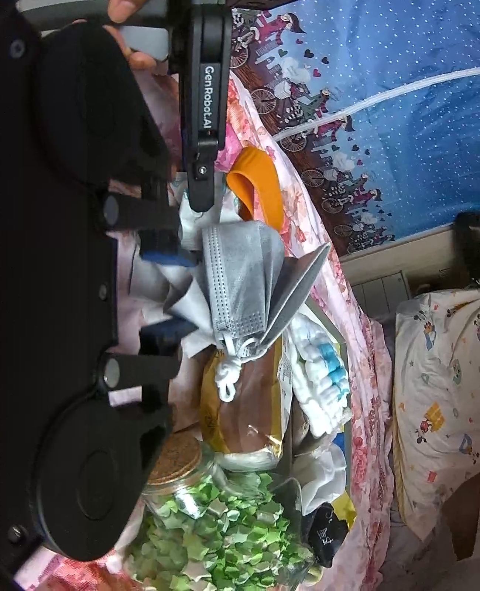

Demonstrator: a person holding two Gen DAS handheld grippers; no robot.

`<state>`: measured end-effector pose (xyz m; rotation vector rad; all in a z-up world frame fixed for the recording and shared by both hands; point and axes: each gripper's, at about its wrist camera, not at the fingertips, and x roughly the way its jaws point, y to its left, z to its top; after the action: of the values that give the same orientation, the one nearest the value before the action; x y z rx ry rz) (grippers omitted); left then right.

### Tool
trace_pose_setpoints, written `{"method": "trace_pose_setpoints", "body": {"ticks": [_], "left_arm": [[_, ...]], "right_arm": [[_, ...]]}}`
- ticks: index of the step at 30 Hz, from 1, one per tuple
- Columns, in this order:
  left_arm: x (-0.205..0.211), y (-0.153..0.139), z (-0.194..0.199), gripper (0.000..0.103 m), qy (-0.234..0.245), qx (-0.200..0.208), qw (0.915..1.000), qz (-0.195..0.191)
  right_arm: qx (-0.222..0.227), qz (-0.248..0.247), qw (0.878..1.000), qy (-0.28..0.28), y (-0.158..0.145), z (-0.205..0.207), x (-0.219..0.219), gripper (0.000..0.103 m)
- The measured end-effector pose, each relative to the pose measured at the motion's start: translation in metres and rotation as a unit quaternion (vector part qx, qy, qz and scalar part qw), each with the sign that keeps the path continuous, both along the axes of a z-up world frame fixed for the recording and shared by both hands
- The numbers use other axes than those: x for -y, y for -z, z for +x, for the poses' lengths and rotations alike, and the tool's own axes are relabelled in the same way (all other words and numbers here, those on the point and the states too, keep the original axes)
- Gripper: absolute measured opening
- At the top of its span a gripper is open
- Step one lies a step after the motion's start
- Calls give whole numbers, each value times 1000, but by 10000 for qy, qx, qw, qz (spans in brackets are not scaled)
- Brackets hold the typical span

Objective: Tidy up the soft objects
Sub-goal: 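Move the left gripper to the white printed mask while the right gripper approaches the white cloth, then close the left gripper on the white mask while the right gripper grasps the white cloth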

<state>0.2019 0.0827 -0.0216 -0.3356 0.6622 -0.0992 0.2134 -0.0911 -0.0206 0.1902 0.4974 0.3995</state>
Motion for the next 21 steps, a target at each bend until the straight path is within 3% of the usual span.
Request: {"method": "trace_pose_setpoints", "body": {"ticks": [2,6,14,21], "left_arm": [[2,-2,-1,35,52,-19,10000,43],[2,-3,0,34,58,-197,9998,30],[-7,-4,-2,32,16,-559,9969,-549],[-8,3,-9,31,92,-1046,9877,-1160]], "right_arm": [[51,38,9999,103,-1,-2,3,6],[166,63,9996,215,-2,-7,5,1],[557,-56,9977,382,-21,-31,10,0],[690,-74,9962,518,-38,-54,20,0]]}}
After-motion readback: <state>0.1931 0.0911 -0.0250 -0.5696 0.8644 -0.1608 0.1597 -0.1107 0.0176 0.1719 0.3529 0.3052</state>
